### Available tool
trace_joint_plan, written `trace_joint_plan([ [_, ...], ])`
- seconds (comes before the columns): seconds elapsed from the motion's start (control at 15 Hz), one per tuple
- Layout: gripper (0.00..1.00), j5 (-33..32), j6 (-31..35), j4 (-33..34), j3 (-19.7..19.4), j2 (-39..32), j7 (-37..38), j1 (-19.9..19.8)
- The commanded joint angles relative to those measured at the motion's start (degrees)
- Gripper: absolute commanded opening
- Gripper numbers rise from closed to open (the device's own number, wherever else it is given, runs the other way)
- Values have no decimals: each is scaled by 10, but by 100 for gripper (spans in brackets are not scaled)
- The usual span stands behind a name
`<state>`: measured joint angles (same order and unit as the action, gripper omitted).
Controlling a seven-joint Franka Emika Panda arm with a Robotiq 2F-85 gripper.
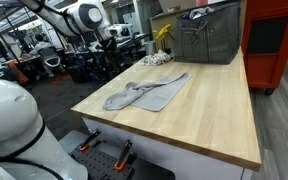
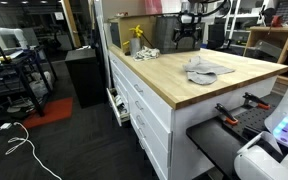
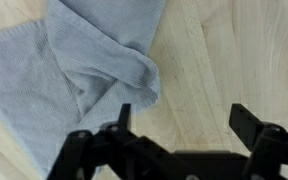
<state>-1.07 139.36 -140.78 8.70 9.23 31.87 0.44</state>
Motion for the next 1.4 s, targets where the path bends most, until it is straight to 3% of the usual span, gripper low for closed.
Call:
trace_joint_plan([
  [0.0, 100, -29, -19, 35, -1, -40, 33, 1],
  [0.33, 100, -72, 22, 50, -14, -106, 55, 7],
  [0.47, 100, -73, 57, 49, -23, -135, 24, 12],
  [0.53, 100, -60, 33, 36, -24, -104, 31, 18],
  [0.87, 100, -63, 56, 41, -32, -136, 28, 24],
  [1.33, 100, -65, 14, 57, -50, -154, 41, 38],
])
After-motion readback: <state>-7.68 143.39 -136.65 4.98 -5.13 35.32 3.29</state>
